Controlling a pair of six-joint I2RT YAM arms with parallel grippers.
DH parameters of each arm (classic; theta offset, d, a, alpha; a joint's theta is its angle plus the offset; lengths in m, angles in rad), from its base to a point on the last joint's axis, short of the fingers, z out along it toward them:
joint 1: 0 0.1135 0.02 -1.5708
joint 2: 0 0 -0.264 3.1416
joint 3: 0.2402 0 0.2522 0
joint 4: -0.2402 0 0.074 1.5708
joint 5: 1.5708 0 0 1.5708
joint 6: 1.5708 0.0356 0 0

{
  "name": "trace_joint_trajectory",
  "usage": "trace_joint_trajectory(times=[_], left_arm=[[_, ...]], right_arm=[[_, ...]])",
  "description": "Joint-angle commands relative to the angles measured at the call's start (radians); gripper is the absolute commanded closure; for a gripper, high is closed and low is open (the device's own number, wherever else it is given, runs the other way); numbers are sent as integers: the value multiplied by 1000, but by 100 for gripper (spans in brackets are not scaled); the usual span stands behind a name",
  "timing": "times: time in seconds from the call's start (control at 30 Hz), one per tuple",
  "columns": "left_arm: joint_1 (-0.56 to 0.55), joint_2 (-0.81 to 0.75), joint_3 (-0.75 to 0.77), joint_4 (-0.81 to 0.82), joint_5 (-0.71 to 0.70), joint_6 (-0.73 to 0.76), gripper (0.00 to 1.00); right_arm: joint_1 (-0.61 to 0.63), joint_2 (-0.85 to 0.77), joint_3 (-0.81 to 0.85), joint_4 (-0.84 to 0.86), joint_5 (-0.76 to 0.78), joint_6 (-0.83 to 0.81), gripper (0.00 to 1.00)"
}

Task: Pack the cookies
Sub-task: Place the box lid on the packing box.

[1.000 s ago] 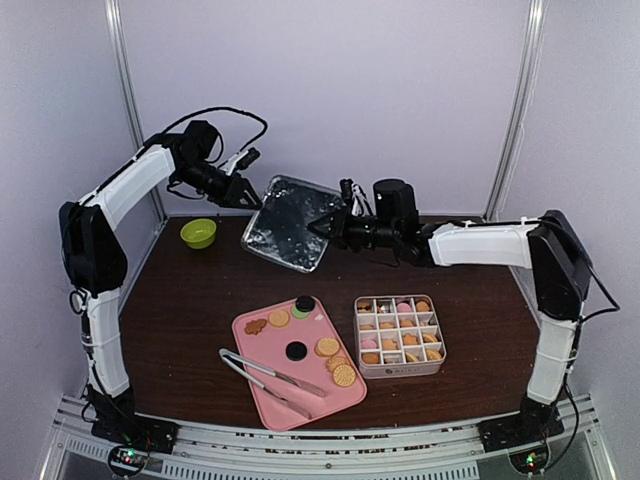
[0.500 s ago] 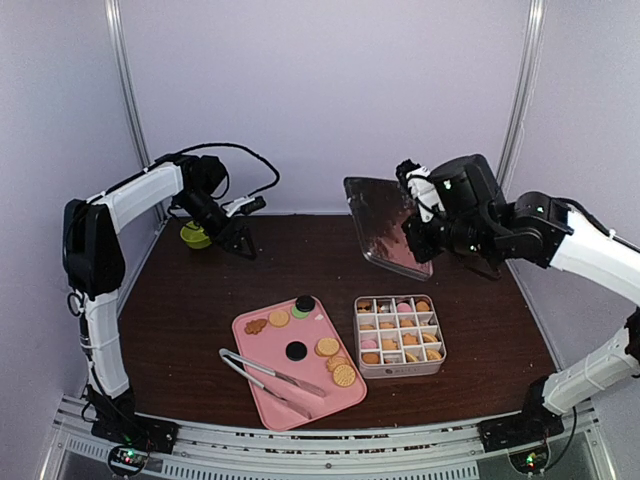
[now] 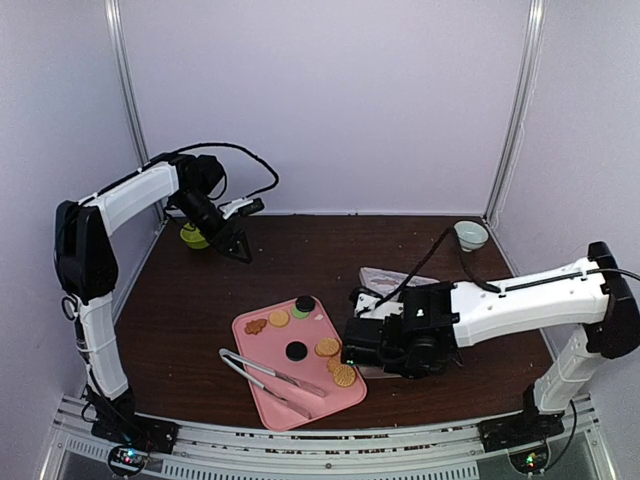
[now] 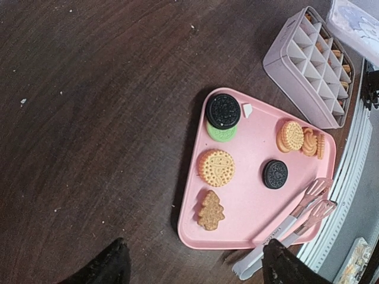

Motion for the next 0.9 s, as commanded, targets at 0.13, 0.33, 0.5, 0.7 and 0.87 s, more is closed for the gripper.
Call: trace_joint_trajectory(times=[0.13, 0.33, 0.5, 0.7, 0.87], left_arm=[[-22, -56, -2, 1, -29, 24, 21], [-21, -71, -8, 1, -25, 24, 21], [-22, -78, -13, 1, -22, 24, 21], [-23, -80, -15, 1, -15, 24, 20], [-24, -77, -12, 2, -17, 25, 20]], right_arm=[[32, 131, -7, 38, 20, -1, 91], [49, 170, -14, 69, -68, 2, 81], [62, 174, -16, 92, -143, -4, 68], [75, 168, -39, 101, -261, 12, 43], [79, 163, -57, 129, -344, 27, 34]])
